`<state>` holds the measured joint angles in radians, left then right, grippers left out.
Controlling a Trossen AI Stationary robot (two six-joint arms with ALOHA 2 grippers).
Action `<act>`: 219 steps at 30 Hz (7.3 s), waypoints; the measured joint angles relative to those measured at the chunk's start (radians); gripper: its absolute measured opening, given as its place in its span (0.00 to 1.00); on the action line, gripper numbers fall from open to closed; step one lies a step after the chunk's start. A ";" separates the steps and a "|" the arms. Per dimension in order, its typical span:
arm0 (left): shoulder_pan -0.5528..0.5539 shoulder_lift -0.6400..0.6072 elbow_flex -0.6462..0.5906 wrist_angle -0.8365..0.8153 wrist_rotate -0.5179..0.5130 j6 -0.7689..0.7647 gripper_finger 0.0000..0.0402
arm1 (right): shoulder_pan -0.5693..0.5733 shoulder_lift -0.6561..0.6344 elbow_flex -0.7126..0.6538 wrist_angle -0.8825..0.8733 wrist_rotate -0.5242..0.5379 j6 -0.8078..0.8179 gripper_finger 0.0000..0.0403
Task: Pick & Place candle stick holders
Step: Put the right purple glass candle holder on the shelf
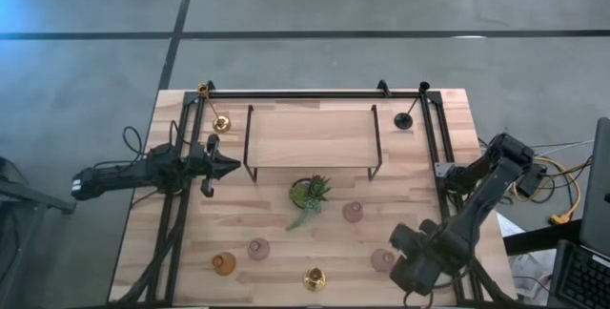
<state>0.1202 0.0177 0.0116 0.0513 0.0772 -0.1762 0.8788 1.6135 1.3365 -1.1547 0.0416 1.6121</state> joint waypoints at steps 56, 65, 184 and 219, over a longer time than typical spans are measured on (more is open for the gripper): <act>0.000 0.000 0.000 -0.011 0.000 0.000 0.09 | 0.105 0.249 -0.108 0.238 0.439 0.025 0.46; 0.000 0.000 0.000 -0.011 0.000 0.000 0.09 | 0.105 0.248 -0.110 0.247 0.537 0.028 0.32; 0.000 0.000 0.000 -0.026 0.000 0.000 0.09 | -1.187 -0.196 -0.106 0.781 0.036 -1.635 0.31; 0.000 0.000 0.000 -0.026 0.000 0.000 0.09 | -1.329 -0.106 -0.111 0.738 -0.094 -1.620 0.31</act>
<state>0.1202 0.0177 0.0120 0.0254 0.0770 -0.1761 -0.4498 1.5078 1.2251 -0.4165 -0.0528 -0.0078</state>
